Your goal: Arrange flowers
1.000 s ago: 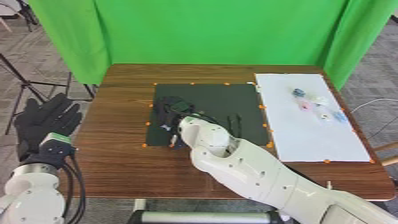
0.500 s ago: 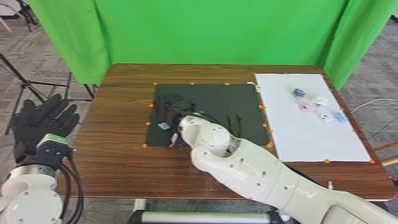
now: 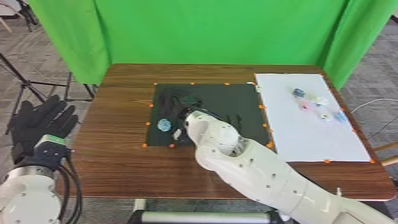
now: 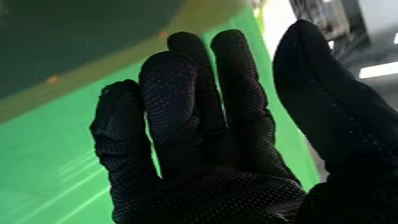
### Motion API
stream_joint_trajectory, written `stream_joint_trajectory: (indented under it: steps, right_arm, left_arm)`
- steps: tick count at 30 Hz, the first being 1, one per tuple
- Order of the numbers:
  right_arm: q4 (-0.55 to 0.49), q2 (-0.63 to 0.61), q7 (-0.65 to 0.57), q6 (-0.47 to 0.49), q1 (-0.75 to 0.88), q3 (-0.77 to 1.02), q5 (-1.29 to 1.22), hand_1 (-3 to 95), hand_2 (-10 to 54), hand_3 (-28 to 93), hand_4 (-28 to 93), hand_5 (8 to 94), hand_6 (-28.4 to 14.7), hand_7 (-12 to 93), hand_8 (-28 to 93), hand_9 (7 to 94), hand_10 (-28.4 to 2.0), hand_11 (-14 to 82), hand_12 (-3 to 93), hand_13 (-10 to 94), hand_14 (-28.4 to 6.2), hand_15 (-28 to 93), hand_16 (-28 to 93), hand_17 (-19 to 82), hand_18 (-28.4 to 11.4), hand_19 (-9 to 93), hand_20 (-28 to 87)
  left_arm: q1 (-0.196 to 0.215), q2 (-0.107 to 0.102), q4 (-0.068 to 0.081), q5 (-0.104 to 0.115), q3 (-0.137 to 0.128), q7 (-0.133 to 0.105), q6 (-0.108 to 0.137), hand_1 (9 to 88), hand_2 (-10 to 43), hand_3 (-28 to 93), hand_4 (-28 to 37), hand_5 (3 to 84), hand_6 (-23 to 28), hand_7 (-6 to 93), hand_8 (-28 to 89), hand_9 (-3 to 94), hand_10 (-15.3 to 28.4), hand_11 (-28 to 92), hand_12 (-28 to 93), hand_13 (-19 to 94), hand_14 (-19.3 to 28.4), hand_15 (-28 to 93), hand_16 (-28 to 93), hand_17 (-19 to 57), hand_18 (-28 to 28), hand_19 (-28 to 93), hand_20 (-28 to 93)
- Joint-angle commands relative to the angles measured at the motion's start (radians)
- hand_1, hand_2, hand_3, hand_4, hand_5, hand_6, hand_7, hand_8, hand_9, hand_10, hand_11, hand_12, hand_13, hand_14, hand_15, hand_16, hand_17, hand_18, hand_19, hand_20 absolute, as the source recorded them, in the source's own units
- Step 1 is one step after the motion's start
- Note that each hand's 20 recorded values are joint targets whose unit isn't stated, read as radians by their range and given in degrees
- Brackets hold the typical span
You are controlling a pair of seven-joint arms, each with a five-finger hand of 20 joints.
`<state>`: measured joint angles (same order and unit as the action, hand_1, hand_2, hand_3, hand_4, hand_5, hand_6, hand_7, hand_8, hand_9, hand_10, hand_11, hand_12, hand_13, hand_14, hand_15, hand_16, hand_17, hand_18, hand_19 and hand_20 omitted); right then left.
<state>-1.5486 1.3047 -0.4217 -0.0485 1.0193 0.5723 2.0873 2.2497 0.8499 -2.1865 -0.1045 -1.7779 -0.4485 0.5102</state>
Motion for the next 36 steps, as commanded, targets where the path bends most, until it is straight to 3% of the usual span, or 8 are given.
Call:
stream_joint_trajectory:
  steps: [1, 3, 6, 8, 10, 17, 29, 36]
  right_arm:
    - [-0.251, -0.14, 0.008, 0.337, 0.072, 0.387, -0.115, 34.8, -9.5, 85, -28, 52.6, -3.6, 35, -16, 56.3, -16.0, 25.1, 22.1, 60, -14.2, 69, 33, 38, -21.5, 87, 37]
    - [-0.268, -0.204, -0.013, 0.328, 0.072, 0.42, -0.139, 35.0, -9.5, 83, -28, 53.3, -3.9, 33, -15, 56.7, -16.5, 23.1, 21.3, 59, -14.3, 66, 32, 37, -21.9, 86, 36]
    - [-0.304, -0.254, -0.096, 0.484, 0.128, 0.607, -0.204, 34.6, -9.5, 80, -28, 53.2, -4.8, 29, -14, 55.2, -17.7, 18.9, 19.8, 58, -14.3, 57, 27, 35, -22.0, 82, 34]
    - [-0.321, -0.314, -0.136, 0.442, 0.174, 0.68, -0.245, 33.6, -9.5, 79, -28, 53.4, -5.4, 27, -13, 54.8, -18.3, 17.4, 19.2, 57, -14.3, 51, 23, 35, -21.6, 79, 31]
    - [-0.329, -0.376, -0.148, 0.429, 0.219, 0.741, -0.214, 33.1, -9.5, 78, -28, 53.3, -6.1, 26, -12, 54.0, -19.0, 16.5, 18.8, 56, -14.9, 49, 22, 35, -21.4, 77, 28]
    - [-0.299, -0.544, -0.205, 0.282, 0.357, 0.875, -0.265, 32.9, -9.5, 78, -28, 50.3, -7.2, 23, -11, 51.1, -18.7, 15.3, 18.3, 53, -15.6, 49, 20, 32, -21.7, 75, 26]
    - [-0.376, -0.616, -0.185, 0.282, 0.723, 1.098, -0.179, 37.0, -9.5, 80, -28, 50.1, -6.1, 25, -13, 51.9, -15.9, 16.0, 17.3, 55, -13.8, 54, 22, 31, -21.9, 78, 28]
    - [-0.36, -0.611, -0.185, 0.254, 0.743, 1.052, -0.102, 36.3, -9.5, 80, -28, 50.4, -5.9, 24, -13, 51.4, -15.6, 15.5, 17.0, 55, -13.9, 56, 23, 31, -22.1, 78, 29]
  left_arm:
    - [0.065, 0.03, -0.027, 0.0, -0.038, -0.022, -0.019, 27.4, 12.0, 73, -28.3, 46.3, 8.3, 20.5, -12, 41.5, 15.1, 29, 10, 31, 16.7, 53, -9, -3.9, 15.3, 42, 13]
    - [0.075, 0.033, -0.03, 0.008, -0.04, -0.04, -0.015, 27.4, 12.0, 73, -28.3, 46.4, 8.3, 20.5, -12, 41.7, 15.2, 29, 10, 31, 16.9, 53, -9, -3.9, 15.2, 42, 13]
    - [0.102, 0.035, -0.038, 0.013, -0.052, -0.049, -0.017, 27.4, 12.0, 72, -28.3, 46.4, 8.3, 20.6, -12, 41.7, 15.1, 29, 10, 31, 16.8, 53, -9, -3.9, 15.3, 42, 13]
    - [0.119, 0.027, -0.046, 0.031, -0.055, -0.068, -0.012, 27.3, 11.9, 73, -28.3, 46.4, 8.3, 20.8, -12, 41.7, 15.1, 29, 10, 31, 16.8, 53, -9, -3.9, 15.3, 42, 13]
    - [0.126, 0.031, -0.05, 0.032, -0.056, -0.077, -0.006, 27.3, 12.0, 73, -28.3, 46.4, 8.2, 20.9, -12, 41.7, 15.1, 29, 10, 31, 16.9, 53, -10, -3.9, 15.3, 42, 13]
    - [0.127, 0.025, -0.042, 0.043, -0.055, -0.099, -0.013, 27.3, 12.0, 73, -28.3, 46.4, 8.3, 21.0, -12, 41.8, 15.2, 30, 10, 31, 16.9, 54, -10, -4.0, 15.3, 42, 13]
    - [0.121, 0.029, -0.042, 0.029, -0.04, -0.081, -0.018, 27.4, 12.1, 73, -28.3, 46.4, 8.3, 21.2, -12, 41.8, 15.1, 30, 10, 31, 16.8, 54, -10, -4.0, 15.2, 42, 13]
    - [0.115, 0.029, -0.039, 0.025, -0.039, -0.07, -0.016, 27.4, 12.1, 73, -28.3, 46.4, 8.2, 21.3, -12, 41.8, 15.1, 30, 10, 31, 16.9, 54, -10, -4.0, 15.3, 42, 13]
